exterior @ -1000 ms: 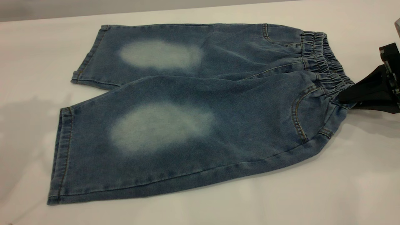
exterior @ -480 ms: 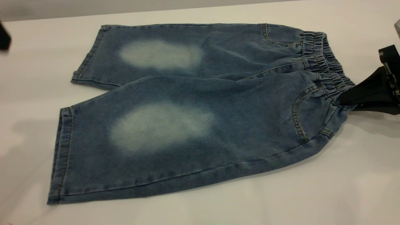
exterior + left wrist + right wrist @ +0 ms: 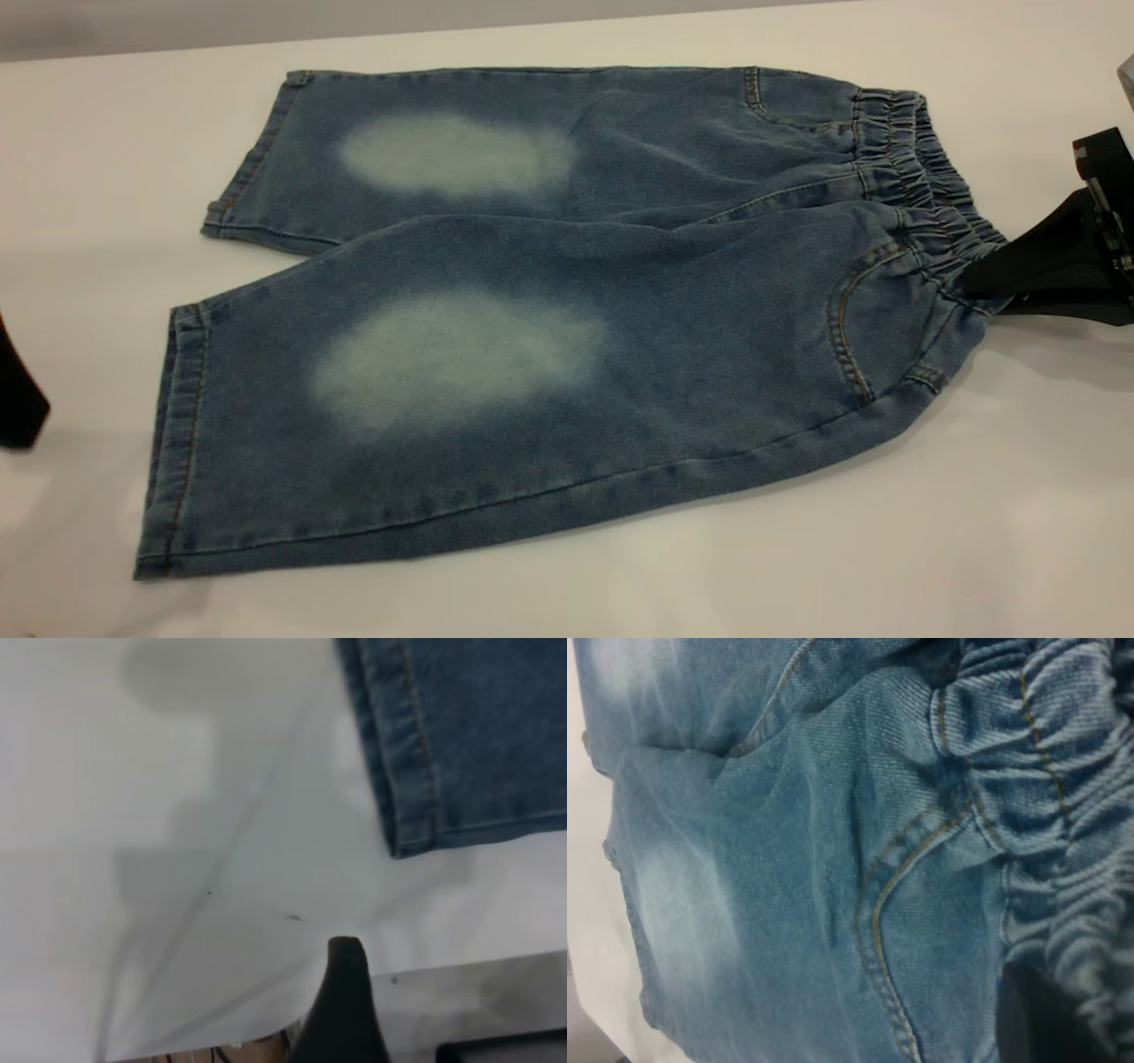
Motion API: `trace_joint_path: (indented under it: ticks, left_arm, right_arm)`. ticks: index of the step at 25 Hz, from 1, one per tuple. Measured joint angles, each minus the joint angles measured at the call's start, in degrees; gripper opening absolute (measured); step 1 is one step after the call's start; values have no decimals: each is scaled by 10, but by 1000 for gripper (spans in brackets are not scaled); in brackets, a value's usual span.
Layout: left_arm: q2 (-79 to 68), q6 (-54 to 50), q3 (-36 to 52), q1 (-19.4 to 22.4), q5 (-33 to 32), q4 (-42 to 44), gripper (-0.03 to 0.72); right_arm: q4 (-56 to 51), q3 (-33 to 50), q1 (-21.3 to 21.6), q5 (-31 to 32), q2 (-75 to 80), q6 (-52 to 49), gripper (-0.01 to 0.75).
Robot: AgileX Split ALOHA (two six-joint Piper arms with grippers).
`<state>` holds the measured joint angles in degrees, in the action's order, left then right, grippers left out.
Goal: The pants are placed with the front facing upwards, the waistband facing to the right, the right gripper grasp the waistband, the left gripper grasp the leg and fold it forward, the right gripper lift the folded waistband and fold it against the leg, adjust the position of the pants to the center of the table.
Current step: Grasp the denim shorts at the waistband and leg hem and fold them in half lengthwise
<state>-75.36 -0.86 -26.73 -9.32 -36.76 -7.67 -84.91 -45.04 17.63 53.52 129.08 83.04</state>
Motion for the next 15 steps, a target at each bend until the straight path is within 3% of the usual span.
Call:
trace_joint_path:
  ticks: [4,15]
  left_arm:
    - [0,0,38,0,52,-13,548]
    - [-71,4,37,0,127,-46,548]
  right_arm:
    - [0,0,0,0,0,0,37]
    - [0,0,0,0,0,0,38]
